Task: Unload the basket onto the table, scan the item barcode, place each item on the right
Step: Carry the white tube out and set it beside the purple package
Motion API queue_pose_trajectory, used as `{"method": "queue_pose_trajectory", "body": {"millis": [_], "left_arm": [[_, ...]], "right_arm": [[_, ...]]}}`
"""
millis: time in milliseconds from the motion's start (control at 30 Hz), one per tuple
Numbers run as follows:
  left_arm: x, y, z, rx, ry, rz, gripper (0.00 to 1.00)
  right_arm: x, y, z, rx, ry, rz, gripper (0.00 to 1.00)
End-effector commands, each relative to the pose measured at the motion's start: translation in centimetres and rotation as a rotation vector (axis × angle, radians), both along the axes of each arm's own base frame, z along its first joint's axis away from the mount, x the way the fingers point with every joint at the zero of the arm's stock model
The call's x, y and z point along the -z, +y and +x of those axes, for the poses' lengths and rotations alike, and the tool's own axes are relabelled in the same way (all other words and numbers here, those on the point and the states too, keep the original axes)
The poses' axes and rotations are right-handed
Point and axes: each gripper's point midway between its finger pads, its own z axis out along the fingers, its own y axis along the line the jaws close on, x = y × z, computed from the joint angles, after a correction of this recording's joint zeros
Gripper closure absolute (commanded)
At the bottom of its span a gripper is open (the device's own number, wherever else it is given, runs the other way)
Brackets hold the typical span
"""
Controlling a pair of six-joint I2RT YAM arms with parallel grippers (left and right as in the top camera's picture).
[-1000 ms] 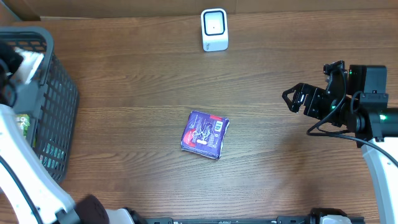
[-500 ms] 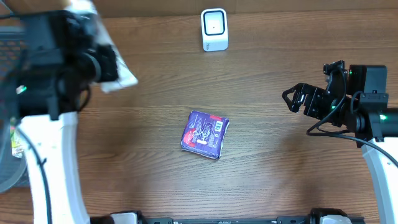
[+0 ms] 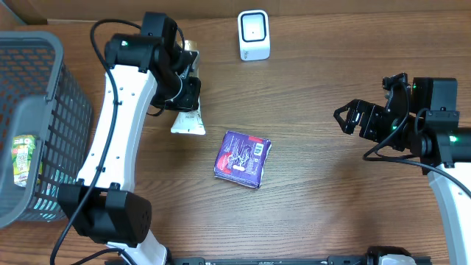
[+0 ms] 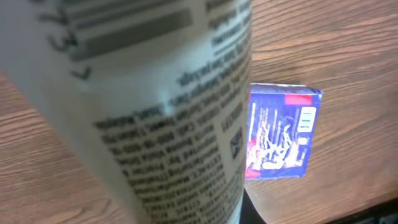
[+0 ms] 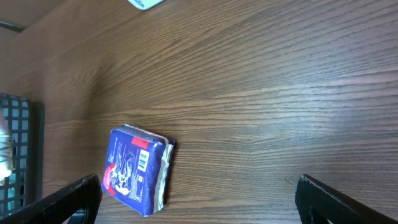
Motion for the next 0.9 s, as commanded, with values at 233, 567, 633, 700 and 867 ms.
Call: {"method": "queue_pose_trajectory", "body": {"millis": [233, 567, 633, 700, 867], "left_arm": [[7.3, -3.4, -4.1, 0.177, 0.152, -0.208, 0.96], [11.3, -3.3, -5.0, 0.237, 0.142, -0.208, 0.96], [11.7, -3.1, -4.8, 0.235, 0.131, -0.19, 0.96], [12.0, -2.9, -4.6, 0.231, 0.124, -0.177, 0.96], [14.2, -1.6, -4.7, 0.151, 0.132, -0.099, 0.96]], "right_arm": [[-0.8, -0.1, 0.6, -0.002, -0.032, -0.004, 0.0], [-0.8, -0.1, 0.6, -0.002, -0.033, -0.004, 0.0], [-0.8, -0.1, 0.5, -0.003, -0.031, -0.004, 0.0], [-0.8, -0.1, 0.5, -0.002, -0.029, -0.004, 0.0], [-0.7, -0.1, 0.5, -0.012, -0.032, -0.01, 0.0]]}}
